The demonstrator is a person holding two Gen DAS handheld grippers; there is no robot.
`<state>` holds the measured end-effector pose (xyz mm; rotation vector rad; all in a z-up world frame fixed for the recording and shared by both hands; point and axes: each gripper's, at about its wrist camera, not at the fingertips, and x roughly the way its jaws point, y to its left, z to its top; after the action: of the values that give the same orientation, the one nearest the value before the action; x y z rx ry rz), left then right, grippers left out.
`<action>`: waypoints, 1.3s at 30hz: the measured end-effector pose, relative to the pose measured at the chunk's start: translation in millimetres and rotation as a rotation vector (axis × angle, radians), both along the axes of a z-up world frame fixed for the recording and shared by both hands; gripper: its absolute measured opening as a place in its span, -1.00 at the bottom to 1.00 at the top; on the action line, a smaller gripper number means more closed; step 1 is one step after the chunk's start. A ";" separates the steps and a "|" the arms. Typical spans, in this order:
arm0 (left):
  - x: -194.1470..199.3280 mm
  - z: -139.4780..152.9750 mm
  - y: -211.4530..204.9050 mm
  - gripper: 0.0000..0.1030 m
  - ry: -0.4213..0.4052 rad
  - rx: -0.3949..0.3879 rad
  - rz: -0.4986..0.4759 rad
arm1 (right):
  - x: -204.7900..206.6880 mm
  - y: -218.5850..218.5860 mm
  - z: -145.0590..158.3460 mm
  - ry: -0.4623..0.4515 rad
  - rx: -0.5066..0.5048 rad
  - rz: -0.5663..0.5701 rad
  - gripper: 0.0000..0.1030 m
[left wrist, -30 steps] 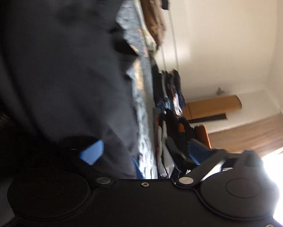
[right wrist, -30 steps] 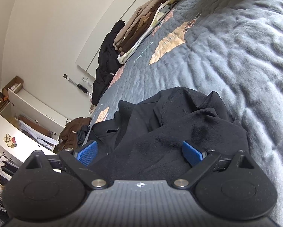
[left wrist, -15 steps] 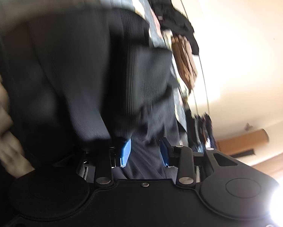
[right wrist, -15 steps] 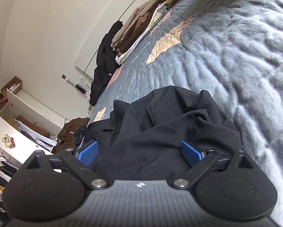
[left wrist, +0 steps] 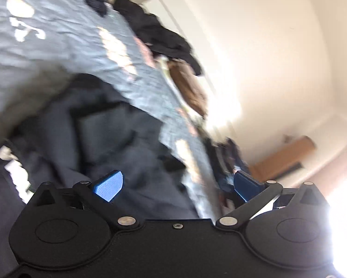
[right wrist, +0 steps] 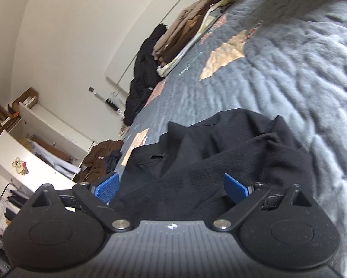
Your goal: Fold clothes
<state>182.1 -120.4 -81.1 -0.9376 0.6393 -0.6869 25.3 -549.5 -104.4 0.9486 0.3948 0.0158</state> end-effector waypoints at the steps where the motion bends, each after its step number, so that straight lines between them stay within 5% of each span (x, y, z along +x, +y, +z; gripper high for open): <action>1: -0.9 1.2 -7.6 0.99 -0.004 -0.029 -0.019 | -2.5 2.5 3.4 -0.001 0.001 0.004 0.88; 9: -19.6 -30.6 -105.2 0.99 0.087 -0.121 -0.215 | -72.5 19.7 37.2 0.014 0.032 -0.085 0.88; 17: 0.9 -66.8 -148.0 0.99 0.164 -0.122 -0.254 | -111.7 53.0 76.5 -0.042 -0.025 -0.034 0.93; 21: 13.0 -77.1 -128.6 0.99 0.192 -0.073 -0.151 | -110.2 60.6 87.4 -0.104 -0.028 0.029 0.94; 29: 35.7 -72.4 -26.8 0.98 0.162 0.020 0.050 | -111.5 61.2 86.7 -0.044 -0.093 0.049 0.94; 36: 49.3 -66.5 13.3 0.76 0.177 0.063 0.035 | -105.3 86.2 96.9 -0.043 -0.166 0.142 0.94; 39: 39.4 -49.2 11.2 1.00 0.150 0.117 0.008 | -103.1 95.9 98.3 -0.029 -0.197 0.165 0.94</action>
<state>221.5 -109.2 -130.2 -0.8877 0.7999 -0.5688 -77.9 -453.6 -6.1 0.7187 0.4382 0.1387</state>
